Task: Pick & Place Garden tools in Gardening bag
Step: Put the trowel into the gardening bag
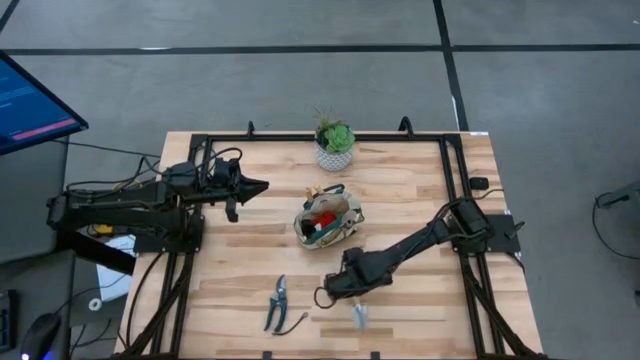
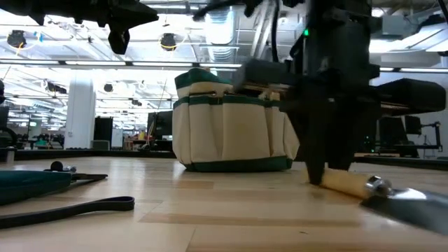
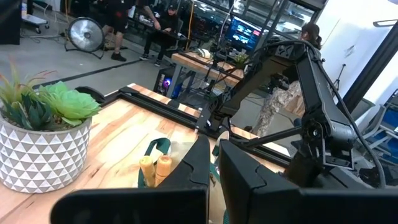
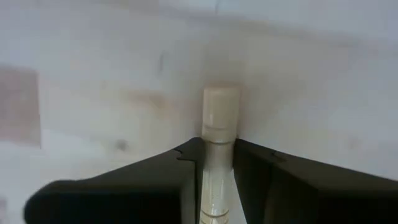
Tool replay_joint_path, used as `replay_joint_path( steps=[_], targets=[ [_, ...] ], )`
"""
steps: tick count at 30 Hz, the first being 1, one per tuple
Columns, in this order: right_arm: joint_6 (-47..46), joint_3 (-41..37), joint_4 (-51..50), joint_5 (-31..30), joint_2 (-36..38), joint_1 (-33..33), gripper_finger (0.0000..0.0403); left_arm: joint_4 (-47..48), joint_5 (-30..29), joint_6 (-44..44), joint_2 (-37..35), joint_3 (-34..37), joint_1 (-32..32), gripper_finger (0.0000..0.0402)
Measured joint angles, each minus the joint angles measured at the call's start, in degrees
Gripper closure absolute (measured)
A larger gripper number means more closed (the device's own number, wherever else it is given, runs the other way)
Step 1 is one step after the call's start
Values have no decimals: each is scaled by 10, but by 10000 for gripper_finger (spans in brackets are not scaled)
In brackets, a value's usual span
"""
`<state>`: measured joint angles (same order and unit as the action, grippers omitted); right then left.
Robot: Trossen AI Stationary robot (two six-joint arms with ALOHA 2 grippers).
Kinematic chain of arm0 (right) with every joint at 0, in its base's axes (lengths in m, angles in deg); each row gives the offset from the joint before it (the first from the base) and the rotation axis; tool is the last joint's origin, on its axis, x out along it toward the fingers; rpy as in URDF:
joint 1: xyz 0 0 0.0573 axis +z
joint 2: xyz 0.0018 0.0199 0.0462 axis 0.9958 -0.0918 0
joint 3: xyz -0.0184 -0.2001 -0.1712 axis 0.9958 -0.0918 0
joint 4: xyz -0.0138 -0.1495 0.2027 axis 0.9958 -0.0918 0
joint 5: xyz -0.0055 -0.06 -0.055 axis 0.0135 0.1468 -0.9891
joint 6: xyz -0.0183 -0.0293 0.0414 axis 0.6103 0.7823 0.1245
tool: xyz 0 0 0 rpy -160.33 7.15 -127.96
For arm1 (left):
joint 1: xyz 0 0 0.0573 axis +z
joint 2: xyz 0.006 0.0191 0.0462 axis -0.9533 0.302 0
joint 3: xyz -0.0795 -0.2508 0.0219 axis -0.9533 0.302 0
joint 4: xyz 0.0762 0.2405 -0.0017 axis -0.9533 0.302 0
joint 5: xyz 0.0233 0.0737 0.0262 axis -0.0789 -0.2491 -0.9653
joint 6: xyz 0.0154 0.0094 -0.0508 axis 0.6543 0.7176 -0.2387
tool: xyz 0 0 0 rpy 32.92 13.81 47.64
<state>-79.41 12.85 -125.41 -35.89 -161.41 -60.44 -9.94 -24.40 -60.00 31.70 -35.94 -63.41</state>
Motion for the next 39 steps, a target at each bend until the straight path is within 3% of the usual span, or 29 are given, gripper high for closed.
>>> replay_joint_path(
  steps=[7, 11, 16, 20, 24, 30, 39],
  targets=[
    [23, 0, -15, -155, 77, 8, 352, 0, 2, -4, 0, 0, 0, 399],
    [71, -1, 9, -312, 128, 23, 352, 0, 2, -4, 0, 0, 0, 399],
    [250, 1, 83, -525, 175, 29, 352, 0, 2, -4, 0, 0, 0, 399],
    [439, 1, 161, -634, 193, 24, 352, 0, 1, -4, 0, 0, 0, 399],
    [529, 1, 196, -660, 202, -1, 352, 0, -1, -4, 0, 0, 0, 399],
    [553, 1, 201, -656, 184, -24, 351, 0, -1, -5, 0, 0, 0, 399],
    [569, 1, 234, -668, 178, -1, 350, 2, 0, -4, 0, 0, 0, 399]
  ],
)
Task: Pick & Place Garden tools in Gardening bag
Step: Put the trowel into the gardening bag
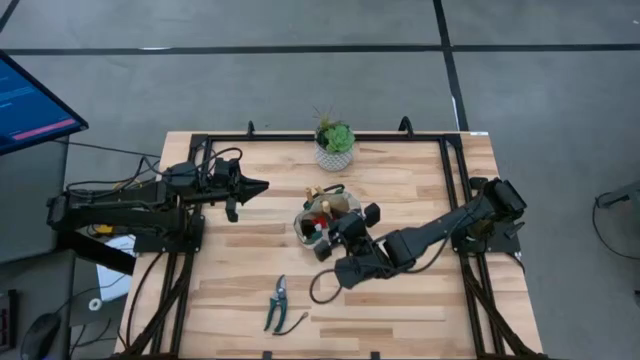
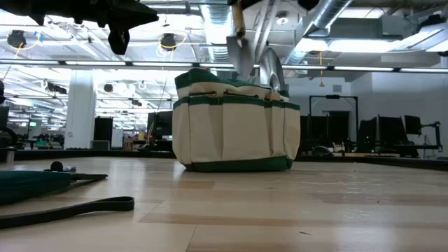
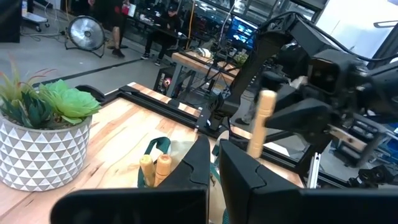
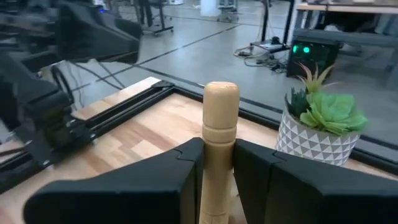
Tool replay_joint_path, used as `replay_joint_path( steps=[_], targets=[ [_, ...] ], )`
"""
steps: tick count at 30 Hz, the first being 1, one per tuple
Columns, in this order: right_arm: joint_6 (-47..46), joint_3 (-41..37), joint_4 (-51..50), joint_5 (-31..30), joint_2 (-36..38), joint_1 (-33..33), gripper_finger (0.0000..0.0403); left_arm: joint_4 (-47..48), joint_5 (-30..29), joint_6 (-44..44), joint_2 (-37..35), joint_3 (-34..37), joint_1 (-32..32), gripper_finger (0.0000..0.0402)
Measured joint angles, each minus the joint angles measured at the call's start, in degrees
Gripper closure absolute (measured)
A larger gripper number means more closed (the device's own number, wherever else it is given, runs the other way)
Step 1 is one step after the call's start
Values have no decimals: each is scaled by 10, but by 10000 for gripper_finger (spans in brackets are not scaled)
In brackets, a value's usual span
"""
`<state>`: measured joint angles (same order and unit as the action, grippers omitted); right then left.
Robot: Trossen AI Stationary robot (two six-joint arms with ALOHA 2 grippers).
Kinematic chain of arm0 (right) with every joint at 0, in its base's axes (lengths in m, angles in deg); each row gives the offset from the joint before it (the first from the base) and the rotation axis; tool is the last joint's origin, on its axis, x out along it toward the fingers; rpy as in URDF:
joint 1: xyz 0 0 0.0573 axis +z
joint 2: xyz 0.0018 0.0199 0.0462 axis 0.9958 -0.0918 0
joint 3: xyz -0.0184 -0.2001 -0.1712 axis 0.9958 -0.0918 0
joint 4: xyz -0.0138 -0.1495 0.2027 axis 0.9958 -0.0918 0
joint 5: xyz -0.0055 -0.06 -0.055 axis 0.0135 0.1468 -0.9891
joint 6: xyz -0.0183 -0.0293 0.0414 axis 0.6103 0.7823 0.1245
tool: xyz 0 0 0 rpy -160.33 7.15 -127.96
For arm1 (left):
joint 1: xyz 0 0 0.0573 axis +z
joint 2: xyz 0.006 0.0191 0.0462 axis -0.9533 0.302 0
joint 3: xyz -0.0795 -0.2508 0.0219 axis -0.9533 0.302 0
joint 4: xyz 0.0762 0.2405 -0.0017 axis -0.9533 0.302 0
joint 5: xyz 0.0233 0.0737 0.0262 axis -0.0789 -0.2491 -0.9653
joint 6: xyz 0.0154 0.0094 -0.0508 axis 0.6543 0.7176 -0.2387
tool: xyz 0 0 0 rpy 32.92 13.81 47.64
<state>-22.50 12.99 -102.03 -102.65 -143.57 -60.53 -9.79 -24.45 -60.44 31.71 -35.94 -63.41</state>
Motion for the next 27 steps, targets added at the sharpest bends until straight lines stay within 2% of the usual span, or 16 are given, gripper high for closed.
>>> replay_joint_path(
  steps=[20, 27],
  targets=[
    [38, -24, -1, 13, -4, -9, 349, 0, 0, 0, 0, 0, 0, 399],
    [38, -25, 20, 14, -31, -22, 349, 0, 1, 0, 0, 0, 0, 399]
  ],
)
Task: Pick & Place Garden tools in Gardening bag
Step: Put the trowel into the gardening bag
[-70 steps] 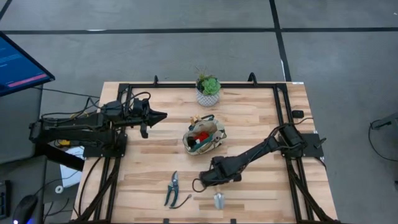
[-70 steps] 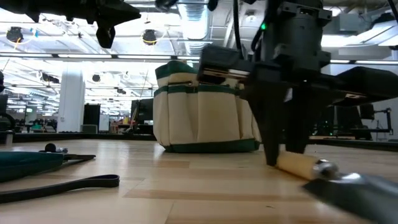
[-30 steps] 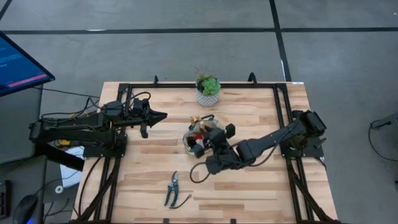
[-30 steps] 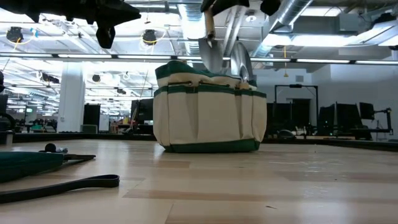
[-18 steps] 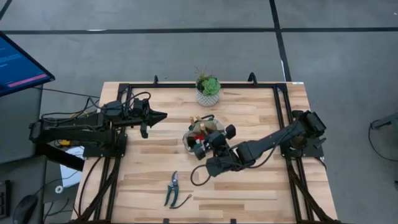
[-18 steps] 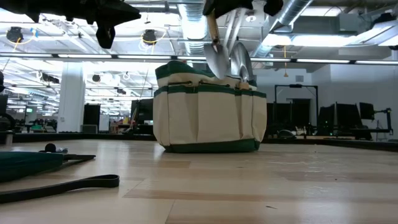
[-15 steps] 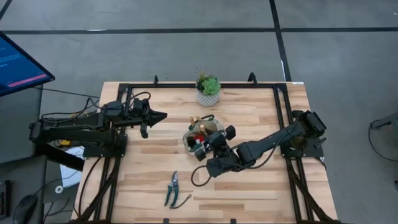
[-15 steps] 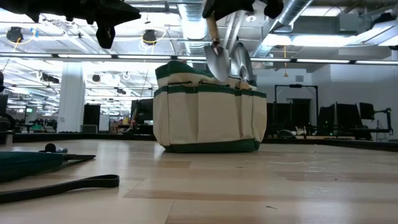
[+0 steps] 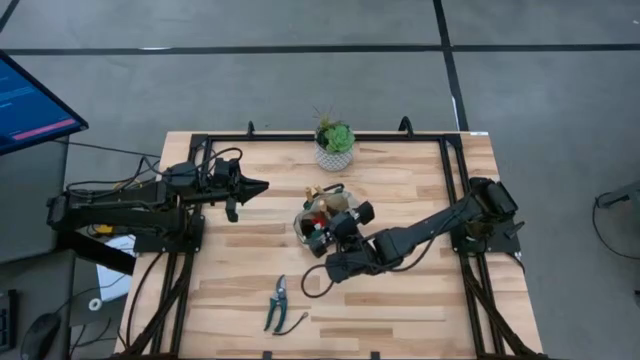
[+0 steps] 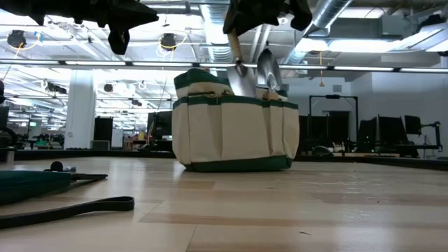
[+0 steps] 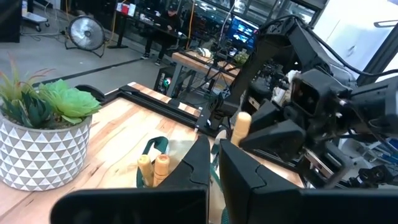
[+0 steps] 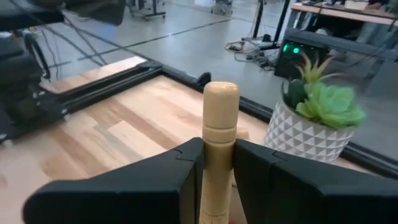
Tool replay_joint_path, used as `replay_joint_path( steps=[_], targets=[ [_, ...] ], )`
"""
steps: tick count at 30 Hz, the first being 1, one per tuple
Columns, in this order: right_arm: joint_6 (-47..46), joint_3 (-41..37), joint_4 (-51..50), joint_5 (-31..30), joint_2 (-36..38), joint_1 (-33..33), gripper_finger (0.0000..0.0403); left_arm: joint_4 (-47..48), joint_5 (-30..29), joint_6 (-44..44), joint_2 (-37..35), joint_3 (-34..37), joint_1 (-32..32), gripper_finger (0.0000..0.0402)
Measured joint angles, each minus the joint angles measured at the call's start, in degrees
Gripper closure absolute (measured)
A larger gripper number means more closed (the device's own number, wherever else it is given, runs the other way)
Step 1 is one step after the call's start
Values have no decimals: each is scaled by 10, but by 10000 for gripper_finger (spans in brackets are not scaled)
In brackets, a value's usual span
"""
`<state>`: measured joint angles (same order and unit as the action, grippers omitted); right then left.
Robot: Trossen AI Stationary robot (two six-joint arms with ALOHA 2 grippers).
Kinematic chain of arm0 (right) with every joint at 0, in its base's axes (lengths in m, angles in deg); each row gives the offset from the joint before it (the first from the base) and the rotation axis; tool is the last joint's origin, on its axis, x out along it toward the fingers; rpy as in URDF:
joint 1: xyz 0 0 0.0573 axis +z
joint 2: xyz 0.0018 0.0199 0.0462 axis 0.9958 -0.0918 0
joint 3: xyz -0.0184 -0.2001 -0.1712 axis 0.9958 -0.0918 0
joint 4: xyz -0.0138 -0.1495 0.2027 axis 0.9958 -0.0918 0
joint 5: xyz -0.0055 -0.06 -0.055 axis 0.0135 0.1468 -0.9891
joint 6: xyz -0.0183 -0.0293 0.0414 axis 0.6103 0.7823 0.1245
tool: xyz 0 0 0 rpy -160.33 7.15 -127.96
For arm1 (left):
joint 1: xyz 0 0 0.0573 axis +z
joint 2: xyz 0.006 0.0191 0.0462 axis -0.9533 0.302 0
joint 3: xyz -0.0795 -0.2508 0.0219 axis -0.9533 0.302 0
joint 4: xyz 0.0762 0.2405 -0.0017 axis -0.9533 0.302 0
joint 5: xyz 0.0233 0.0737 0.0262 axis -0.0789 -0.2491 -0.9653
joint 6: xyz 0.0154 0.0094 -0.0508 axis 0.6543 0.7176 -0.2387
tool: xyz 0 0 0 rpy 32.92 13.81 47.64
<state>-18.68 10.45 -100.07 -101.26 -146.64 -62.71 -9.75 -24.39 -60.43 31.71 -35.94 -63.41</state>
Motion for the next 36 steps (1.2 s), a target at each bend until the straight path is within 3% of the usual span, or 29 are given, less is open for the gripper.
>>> replay_joint_path(
  steps=[15, 26, 36],
  targets=[
    [-4, -19, 29, 0, -10, 6, 349, 0, 0, 4, 3, 0, 0, 399],
    [-35, -92, 113, -25, -10, 16, 348, 1, 0, 4, 3, 0, 0, 399],
    [-17, -92, 103, -29, -10, 23, 340, 2, 0, 4, 3, 0, 0, 399]
  ],
)
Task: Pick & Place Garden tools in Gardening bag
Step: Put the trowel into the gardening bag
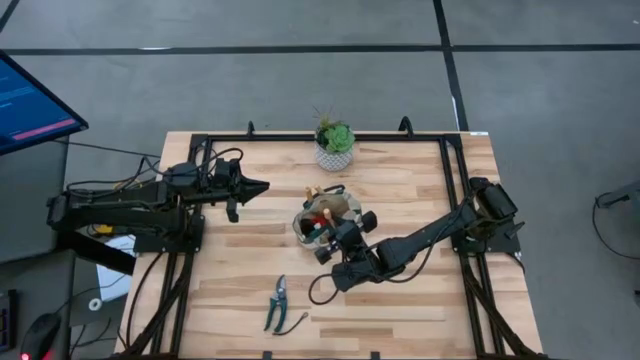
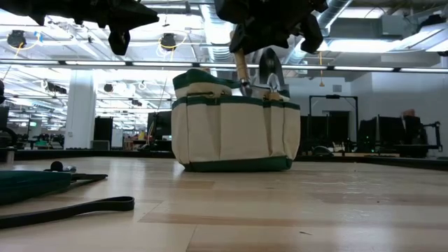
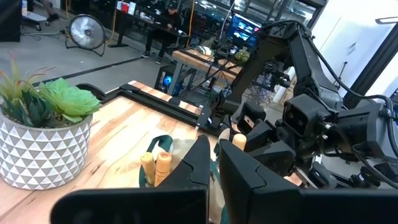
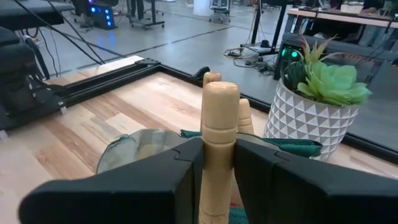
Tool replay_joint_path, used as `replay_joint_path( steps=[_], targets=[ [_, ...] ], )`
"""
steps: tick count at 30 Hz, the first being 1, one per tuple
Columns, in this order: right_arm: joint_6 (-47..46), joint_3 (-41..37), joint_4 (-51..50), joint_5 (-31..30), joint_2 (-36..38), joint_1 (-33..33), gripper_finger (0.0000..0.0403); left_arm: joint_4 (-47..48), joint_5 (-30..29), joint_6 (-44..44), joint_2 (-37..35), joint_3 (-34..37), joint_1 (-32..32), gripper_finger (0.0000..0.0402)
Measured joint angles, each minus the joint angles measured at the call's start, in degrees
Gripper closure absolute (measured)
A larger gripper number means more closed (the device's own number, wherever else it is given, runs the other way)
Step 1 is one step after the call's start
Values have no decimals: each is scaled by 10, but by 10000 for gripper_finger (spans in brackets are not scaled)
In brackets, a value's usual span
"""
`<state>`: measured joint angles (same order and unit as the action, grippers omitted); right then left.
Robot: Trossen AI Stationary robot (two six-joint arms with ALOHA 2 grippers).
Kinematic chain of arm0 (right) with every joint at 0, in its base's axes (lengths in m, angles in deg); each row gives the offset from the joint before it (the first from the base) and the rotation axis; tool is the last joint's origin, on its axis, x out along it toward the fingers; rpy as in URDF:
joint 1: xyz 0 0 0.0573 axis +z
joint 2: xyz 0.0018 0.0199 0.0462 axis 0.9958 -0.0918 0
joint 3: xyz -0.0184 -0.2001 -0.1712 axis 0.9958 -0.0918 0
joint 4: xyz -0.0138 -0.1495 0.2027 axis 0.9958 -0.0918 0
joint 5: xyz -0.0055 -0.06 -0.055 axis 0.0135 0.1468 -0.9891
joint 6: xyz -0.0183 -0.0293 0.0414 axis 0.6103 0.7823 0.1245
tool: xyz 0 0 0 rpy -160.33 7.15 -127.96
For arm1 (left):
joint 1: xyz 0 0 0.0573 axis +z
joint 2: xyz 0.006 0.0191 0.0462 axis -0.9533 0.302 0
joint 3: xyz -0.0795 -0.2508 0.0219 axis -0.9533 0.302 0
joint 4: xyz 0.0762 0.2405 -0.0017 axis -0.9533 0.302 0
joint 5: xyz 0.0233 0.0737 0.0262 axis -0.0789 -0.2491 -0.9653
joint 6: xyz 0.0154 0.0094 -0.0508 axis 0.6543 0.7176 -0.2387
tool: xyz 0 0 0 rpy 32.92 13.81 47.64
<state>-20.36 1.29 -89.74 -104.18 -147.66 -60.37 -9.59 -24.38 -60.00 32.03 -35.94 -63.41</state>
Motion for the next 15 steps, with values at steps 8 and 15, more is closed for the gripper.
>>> replay_joint_path(
  steps=[8, 15],
  targets=[
    [-16, -1, 1, -1, -28, 3, 340, 0, 0, 0, 0, 0, 0, 399],
    [-12, 0, 26, -5, -46, 11, 337, 0, 0, 0, 0, 0, 0, 399]
  ],
)
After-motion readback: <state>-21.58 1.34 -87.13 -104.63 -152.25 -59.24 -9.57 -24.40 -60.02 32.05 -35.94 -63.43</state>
